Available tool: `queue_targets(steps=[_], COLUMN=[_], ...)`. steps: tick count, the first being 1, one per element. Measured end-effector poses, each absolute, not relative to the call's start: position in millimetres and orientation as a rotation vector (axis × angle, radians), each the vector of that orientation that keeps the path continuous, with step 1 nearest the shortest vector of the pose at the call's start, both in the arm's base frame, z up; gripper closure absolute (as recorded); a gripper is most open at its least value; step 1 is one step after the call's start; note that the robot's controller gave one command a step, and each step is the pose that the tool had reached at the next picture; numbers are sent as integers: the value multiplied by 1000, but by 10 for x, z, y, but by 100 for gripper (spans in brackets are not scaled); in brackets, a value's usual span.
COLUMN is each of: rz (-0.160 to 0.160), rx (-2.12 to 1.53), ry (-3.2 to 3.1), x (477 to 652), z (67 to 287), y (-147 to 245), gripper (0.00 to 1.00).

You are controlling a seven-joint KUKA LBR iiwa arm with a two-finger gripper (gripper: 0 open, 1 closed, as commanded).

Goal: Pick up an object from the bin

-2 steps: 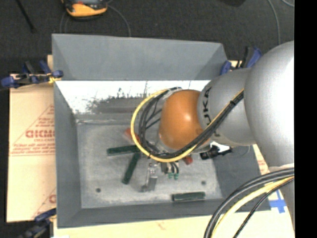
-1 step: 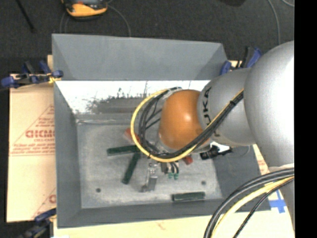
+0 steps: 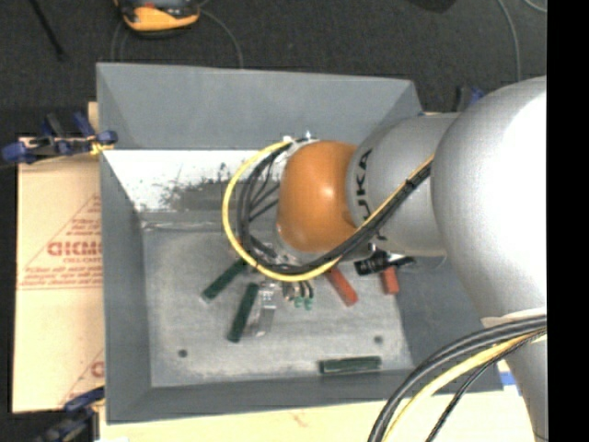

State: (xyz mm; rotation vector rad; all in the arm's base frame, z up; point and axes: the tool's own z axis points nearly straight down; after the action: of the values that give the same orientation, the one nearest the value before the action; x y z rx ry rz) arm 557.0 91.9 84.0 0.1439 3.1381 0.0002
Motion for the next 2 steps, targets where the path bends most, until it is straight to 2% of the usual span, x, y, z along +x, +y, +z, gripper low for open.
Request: queue_targets(steps=[1,2], rz=[7,1], rx=[326,-491], ry=[3117,3097], x=[5771,6054], z=[793,719], y=[1042,1515], gripper=[0,100])
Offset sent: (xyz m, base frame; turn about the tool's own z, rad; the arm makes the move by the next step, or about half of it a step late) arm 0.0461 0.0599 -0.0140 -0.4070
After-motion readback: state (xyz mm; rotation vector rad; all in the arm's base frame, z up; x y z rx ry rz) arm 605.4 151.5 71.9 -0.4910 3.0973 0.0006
